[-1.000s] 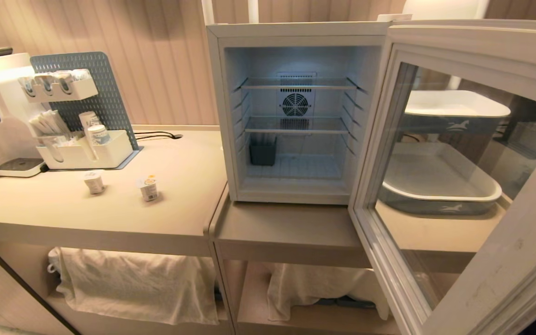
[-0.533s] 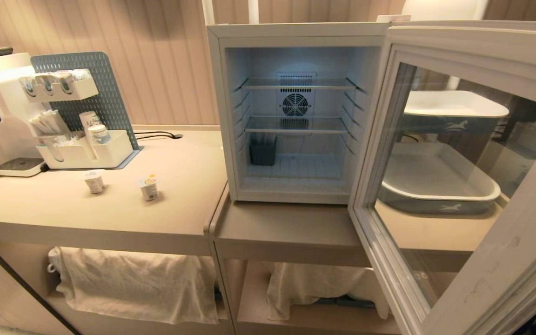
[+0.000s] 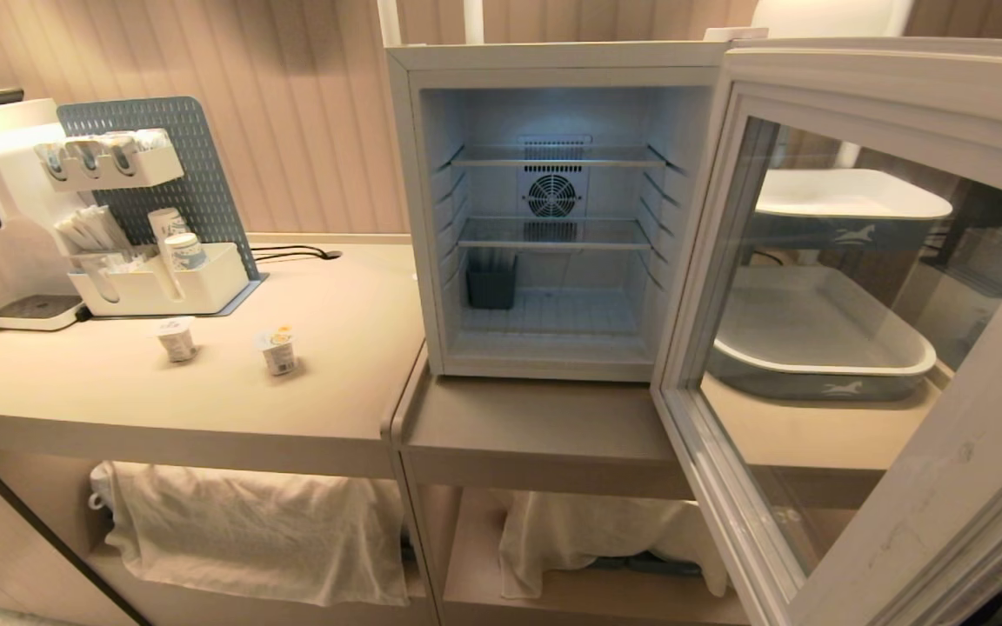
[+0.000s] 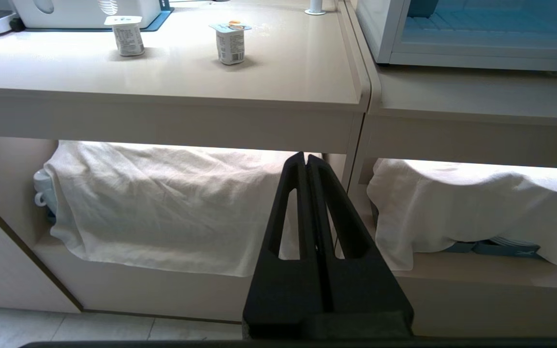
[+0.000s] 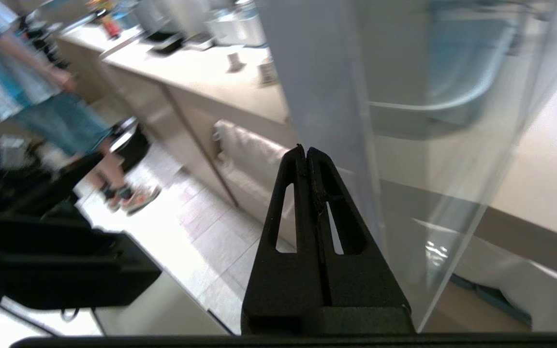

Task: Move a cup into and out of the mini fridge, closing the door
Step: Close the freezer door

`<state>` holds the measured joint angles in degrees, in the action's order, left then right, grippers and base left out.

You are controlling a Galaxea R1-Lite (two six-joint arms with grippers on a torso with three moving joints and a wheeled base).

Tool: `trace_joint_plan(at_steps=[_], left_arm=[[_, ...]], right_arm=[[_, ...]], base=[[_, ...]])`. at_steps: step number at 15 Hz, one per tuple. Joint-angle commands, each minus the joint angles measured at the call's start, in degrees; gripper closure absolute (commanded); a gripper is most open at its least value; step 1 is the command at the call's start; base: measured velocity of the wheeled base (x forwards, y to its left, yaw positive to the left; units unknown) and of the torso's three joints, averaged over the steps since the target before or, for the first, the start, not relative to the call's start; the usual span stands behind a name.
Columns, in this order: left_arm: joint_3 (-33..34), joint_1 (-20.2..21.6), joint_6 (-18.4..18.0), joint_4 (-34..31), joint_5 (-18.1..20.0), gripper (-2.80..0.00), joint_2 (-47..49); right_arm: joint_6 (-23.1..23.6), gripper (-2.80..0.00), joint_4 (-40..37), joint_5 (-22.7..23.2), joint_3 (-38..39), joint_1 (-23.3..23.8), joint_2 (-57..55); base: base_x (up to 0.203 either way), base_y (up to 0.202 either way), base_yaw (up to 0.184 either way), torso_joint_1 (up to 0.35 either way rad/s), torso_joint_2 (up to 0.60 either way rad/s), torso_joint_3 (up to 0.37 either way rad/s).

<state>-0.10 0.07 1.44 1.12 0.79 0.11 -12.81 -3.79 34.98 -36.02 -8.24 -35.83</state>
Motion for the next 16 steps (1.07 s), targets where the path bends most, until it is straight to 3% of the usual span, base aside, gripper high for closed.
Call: trace_joint_plan(at_steps=[1, 5, 8, 10, 12, 13, 16], left_arm=[[0.0, 0.0, 0.1, 0.0, 0.0, 0.0, 0.0], [0.0, 0.0, 0.0, 0.0, 0.0, 0.0, 0.0], [0.0, 0.0, 0.0, 0.0, 0.0, 0.0, 0.0], [-0.1, 0.0, 0.0, -0.1, 0.0, 0.0, 0.0], [0.0, 0.0, 0.0, -0.1, 0.0, 0.0, 0.0], [-0.1, 0.0, 0.0, -0.1, 0.0, 0.0, 0.0], [-0.1, 0.0, 0.0, -0.1, 0.0, 0.0, 0.0]], right_arm=[[1.5, 0.0, 1.6, 2.0, 1.4, 0.0, -3.6], [4.1, 0.0, 10.0, 4.9, 6.2, 0.1, -8.3], [3.0, 0.0, 10.1, 5.5, 5.7, 2.1, -3.7], [2.0, 0.0, 3.1, 5.6, 3.4, 2.3, 6.4], [2.2, 0.0, -15.4, 5.5, -3.1, 1.0, 13.0], [2.0, 0.0, -19.9, 4.8, -5.8, 0.3, 15.9], [0.8, 0.0, -22.5, 0.4, -8.2, -0.4, 17.3]], base=[[0.0, 0.0, 0.0, 0.0, 0.0, 0.0], [0.0, 0.0, 0.0, 0.0, 0.0, 0.0], [0.0, 0.0, 0.0, 0.0, 0.0, 0.0], [0.0, 0.0, 0.0, 0.0, 0.0, 0.0], [0.0, 0.0, 0.0, 0.0, 0.0, 0.0], [0.0, 0.0, 0.0, 0.0, 0.0, 0.0], [0.0, 0.0, 0.0, 0.0, 0.0, 0.0]])
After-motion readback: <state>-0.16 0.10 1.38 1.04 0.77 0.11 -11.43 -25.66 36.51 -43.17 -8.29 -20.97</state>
